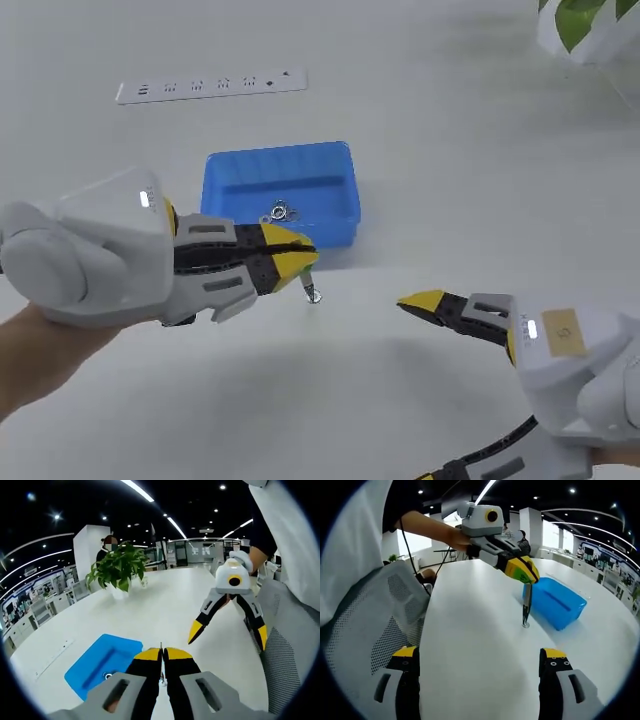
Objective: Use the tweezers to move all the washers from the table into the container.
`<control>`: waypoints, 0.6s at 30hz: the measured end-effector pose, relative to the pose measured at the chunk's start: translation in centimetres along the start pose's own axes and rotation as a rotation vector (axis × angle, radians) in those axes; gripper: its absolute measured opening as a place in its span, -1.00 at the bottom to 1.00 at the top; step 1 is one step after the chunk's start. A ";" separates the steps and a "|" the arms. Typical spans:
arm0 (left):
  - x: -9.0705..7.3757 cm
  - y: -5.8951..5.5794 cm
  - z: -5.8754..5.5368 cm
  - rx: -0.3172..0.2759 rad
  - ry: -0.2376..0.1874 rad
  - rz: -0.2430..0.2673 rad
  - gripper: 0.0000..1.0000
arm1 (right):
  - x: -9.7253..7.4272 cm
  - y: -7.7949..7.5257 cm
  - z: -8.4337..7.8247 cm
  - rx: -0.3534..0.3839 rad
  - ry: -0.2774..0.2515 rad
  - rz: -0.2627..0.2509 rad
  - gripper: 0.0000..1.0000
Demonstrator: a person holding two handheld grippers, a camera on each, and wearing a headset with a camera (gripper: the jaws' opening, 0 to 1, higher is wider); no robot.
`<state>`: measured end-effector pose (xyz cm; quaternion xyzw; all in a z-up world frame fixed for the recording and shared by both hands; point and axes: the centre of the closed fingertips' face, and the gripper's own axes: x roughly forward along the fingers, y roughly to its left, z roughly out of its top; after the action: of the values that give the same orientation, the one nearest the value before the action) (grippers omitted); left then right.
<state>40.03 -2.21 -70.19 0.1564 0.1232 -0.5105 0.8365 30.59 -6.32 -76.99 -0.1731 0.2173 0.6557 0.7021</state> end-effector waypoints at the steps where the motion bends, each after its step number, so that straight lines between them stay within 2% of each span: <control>1: 0.0 0.0 0.0 0.002 0.001 0.000 -0.89 | 0.0 0.0 0.0 0.002 0.000 0.000 1.00; 5: 0.2 -0.3 -0.5 0.000 0.016 -0.015 -0.89 | 0.1 0.0 -0.1 0.009 0.002 0.003 1.00; 6: 0.2 -0.3 -0.3 -0.007 0.005 -0.014 -0.89 | 0.2 0.0 -0.1 0.009 0.003 0.003 1.00; 13: -0.3 0.0 -0.6 -0.019 0.030 -0.007 -0.89 | 0.7 0.2 0.2 0.016 -0.001 0.011 1.00; 18: -0.1 0.2 -0.7 -0.039 0.043 -0.010 -0.89 | 1.0 -1.0 1.0 0.041 -0.031 0.002 0.95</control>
<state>40.12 -1.77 -70.74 0.1503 0.1521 -0.5087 0.8340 31.71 -5.01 -76.68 -0.1482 0.2200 0.6545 0.7080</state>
